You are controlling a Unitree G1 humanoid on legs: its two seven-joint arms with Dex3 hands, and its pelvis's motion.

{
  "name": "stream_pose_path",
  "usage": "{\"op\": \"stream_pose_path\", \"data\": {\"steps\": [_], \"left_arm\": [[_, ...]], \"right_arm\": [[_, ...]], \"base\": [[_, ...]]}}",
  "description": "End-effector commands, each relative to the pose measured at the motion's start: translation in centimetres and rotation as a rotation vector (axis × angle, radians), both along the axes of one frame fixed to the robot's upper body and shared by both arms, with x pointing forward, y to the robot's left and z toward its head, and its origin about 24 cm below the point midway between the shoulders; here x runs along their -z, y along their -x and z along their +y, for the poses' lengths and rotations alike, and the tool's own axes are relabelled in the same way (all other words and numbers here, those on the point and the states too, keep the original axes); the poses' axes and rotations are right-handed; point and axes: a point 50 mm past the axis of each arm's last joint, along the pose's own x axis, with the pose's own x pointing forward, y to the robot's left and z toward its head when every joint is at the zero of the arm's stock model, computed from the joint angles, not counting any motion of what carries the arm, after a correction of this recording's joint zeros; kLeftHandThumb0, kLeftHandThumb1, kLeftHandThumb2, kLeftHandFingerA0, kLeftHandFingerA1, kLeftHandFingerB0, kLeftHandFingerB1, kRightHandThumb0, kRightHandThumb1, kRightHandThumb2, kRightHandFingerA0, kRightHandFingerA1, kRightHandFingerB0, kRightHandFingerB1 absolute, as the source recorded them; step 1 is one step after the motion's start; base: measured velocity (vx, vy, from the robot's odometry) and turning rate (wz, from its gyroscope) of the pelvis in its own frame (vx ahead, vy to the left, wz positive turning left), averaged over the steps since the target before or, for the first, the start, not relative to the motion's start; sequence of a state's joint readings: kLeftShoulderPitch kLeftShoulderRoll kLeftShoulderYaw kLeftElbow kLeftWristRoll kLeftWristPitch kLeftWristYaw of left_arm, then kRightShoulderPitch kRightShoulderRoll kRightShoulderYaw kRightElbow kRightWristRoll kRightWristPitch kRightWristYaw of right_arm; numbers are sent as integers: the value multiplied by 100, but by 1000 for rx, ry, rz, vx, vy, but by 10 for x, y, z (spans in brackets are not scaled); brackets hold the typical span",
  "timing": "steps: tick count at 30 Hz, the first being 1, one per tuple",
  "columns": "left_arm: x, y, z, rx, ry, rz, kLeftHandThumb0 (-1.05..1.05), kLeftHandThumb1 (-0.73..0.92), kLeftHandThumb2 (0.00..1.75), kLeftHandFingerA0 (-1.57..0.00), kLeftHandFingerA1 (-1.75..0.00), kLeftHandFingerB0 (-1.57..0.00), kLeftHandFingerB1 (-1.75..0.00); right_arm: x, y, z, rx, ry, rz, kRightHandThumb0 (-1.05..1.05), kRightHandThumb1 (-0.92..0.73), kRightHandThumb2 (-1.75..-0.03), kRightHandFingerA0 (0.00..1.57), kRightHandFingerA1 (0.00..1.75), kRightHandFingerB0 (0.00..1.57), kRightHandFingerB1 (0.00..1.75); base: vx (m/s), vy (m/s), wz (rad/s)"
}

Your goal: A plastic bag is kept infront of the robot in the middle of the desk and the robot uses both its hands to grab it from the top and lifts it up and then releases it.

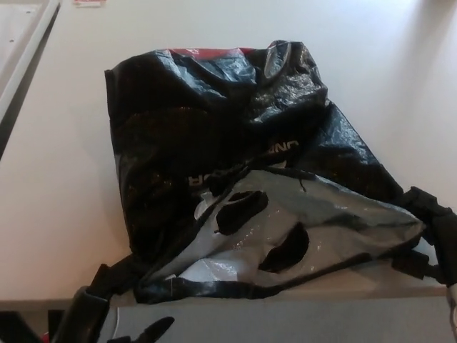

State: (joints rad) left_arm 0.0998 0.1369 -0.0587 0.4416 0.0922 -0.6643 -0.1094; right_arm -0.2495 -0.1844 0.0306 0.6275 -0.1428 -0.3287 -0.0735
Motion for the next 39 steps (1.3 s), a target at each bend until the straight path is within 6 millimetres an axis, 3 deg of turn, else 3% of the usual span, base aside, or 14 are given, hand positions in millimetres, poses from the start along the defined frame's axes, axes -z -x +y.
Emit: {"op": "stream_pose_path", "data": {"steps": [1,2,10,11,12,13,14,15,16,26,30,32,33,39], "left_arm": [[0,-1,2,-27,26,6,-38,66,56,-54,-175,-42,-171],[0,-2,2,-32,32,15,-34,72,52,-61,-175,-47,-175],[-5,-5,3,-57,33,15,-30,73,60,-76,-175,-60,-175],[-9,-6,3,-60,14,-12,-42,57,83,-109,-145,-89,-135],[-10,-7,3,-62,7,-23,-42,57,83,-109,-145,-89,-135],[-13,-10,1,-60,18,-6,-25,70,61,-85,-175,-63,-175],[-14,-12,1,-44,40,1,-39,56,83,-113,-147,-92,-137],[-14,-13,1,-38,49,4,-39,56,83,-113,-147,-92,-137],[-15,-15,0,-21,66,23,-23,65,64,-86,-175,-63,-175],[-15,-16,-18,135,86,104,-19,53,76,-85,-175,-62,-175],[-18,-13,-28,186,-5,73,-18,58,70,-81,-175,-59,-175],[-20,-10,-37,181,-50,31,-16,68,59,-74,-175,-54,-175],[-20,-10,-41,202,-78,7,-17,72,56,-70,-175,-53,-167],[-22,-11,-48,265,-88,-52,-18,77,57,-66,-175,-61,-166]], "right_arm": [[18,11,0,-11,-28,106,-42,-69,-59,70,175,49,174],[18,11,0,-13,-33,103,-43,-70,-59,69,175,50,174],[15,13,0,-21,12,113,-39,-67,-55,80,175,63,175],[14,14,1,-12,0,110,-38,-65,-55,82,175,64,175],[14,15,1,-8,-6,110,-38,-65,-55,82,175,64,175],[11,15,2,0,-55,114,-39,-64,-54,85,175,66,175],[10,15,3,-3,-76,114,-38,-64,-54,84,175,65,175],[9,15,3,-4,-83,114,-38,-64,-54,84,175,65,175],[7,14,4,-6,-105,118,-39,-63,-55,85,175,64,175],[-9,25,23,-111,-143,87,-39,-62,-57,82,175,62,170],[-14,29,29,-136,-163,78,-38,-63,-55,81,175,63,167],[-16,31,31,-163,-189,76,-39,-64,-54,80,175,61,167],[-18,32,32,-167,-182,70,-40,-64,-54,78,175,59,167],[-23,34,33,-139,-196,36,-36,-68,-54,78,175,57,167]], "base": [[0,0,0],[0,0,0],[0,0,0],[0,0,0],[0,0,0],[0,0,0],[0,0,0],[0,0,0],[0,0,0],[0,0,0],[0,0,0],[0,0,0],[0,0,0],[0,0,0]]}}
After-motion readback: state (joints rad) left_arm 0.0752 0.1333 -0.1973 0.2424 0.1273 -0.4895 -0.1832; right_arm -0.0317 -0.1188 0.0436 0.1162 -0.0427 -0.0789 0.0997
